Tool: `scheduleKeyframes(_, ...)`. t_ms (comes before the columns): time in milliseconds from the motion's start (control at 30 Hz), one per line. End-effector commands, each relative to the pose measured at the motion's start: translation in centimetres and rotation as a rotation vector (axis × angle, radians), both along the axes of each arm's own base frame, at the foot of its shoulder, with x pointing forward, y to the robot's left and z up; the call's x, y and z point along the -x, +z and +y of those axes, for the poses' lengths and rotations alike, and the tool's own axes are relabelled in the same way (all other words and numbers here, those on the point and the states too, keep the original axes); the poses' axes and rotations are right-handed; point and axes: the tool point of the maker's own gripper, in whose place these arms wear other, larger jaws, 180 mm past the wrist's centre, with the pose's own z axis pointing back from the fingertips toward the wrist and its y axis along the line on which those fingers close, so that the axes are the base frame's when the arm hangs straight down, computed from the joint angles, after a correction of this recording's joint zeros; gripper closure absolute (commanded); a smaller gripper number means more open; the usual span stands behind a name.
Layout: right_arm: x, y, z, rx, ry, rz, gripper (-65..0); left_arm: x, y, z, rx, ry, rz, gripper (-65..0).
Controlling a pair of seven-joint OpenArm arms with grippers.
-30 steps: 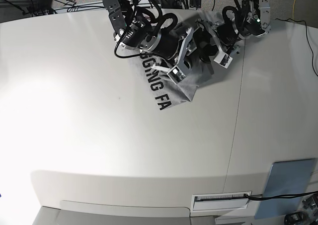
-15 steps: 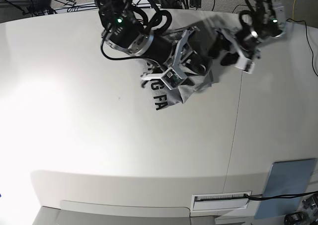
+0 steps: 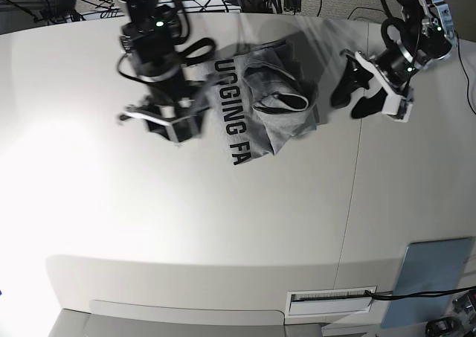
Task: Fold the T-shirt properly
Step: 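Lift and flip the folded bundle with both grippers, setting it down, then press and tuck the bundle edges with both grippers to square it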
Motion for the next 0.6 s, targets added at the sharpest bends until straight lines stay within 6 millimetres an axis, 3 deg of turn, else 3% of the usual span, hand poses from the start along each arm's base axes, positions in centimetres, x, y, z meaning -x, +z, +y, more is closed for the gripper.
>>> scheduleKeyframes(0,-0.3,0.9,-1.7,0.022,-0.043,-0.035,-23.0,-0.2,1.8,-1.2,0.013,-0.042,-0.064,-30.9)
scheduleKeyframes(133,0.5,0.5,-8.2,0.11,-0.197,-0.013,-23.0,0.4,3.2,-5.5,0.014,-0.17,-0.111,-30.9)
scheduleKeyframes(267,2.0,0.4,-13.2,0.16,-0.327,0.01,-23.0,0.6,2.2,-9.2,-0.048,-0.277,-0.102,-30.9)
scheduleKeyframes(433,3.5,0.3,-16.2,0.15,-0.413,0.032,-23.0,-0.1,1.1,-12.1,-0.162,-0.315,-0.113,-30.9)
scheduleKeyframes(567,4.0,0.3,-17.1,0.16,-0.44,0.041,-23.0,-0.5,-0.4,-12.6,-0.272,-0.3,-0.122,-30.9)
